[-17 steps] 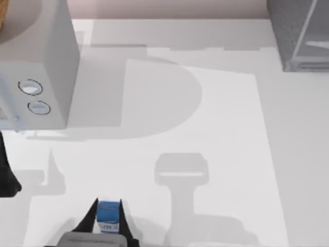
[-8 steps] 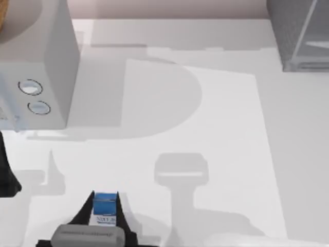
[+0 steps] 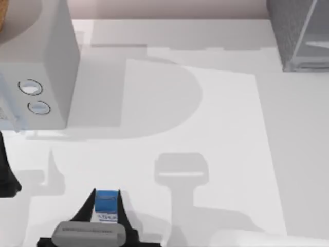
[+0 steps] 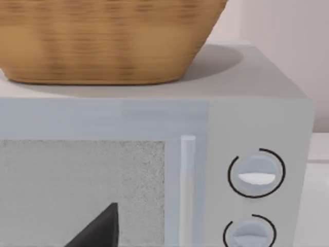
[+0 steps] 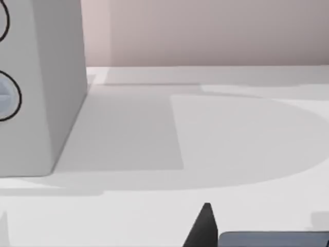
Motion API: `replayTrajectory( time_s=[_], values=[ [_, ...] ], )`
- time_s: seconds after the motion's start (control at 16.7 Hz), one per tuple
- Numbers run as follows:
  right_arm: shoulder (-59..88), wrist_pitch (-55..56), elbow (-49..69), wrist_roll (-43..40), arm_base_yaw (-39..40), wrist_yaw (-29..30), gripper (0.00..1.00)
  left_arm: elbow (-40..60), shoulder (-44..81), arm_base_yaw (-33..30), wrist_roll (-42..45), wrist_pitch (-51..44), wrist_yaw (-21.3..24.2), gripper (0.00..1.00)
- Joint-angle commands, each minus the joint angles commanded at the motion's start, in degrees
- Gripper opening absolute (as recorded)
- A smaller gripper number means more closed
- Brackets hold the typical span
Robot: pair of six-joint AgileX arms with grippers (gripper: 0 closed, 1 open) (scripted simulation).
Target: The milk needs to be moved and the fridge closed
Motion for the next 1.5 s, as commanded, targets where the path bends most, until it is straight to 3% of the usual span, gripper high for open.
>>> replayTrajectory(
  time_s=[0.24,0.66,1.02,1.5],
  values=[
    [-4.20,1.39,-5.64,-2.81,-7.04,-7.20,0.00,0.00,0.00,0.00,0.00,0.00,0.00,1.00],
    [-17.67,6.57,-18.03,-6.76,-30.37,-32.81,0.00,0.00,0.00,0.00,0.00,0.00,0.00,1.00],
    [-26.99,9.25,-28.43,-11.12,-46.70,-47.76,0.00,0.00,0.00,0.00,0.00,0.00,0.00,1.00],
    [-45.03,16.18,-43.74,-17.36,-76.74,-79.36,0.00,0.00,0.00,0.00,0.00,0.00,0.00,1.00]
  ],
)
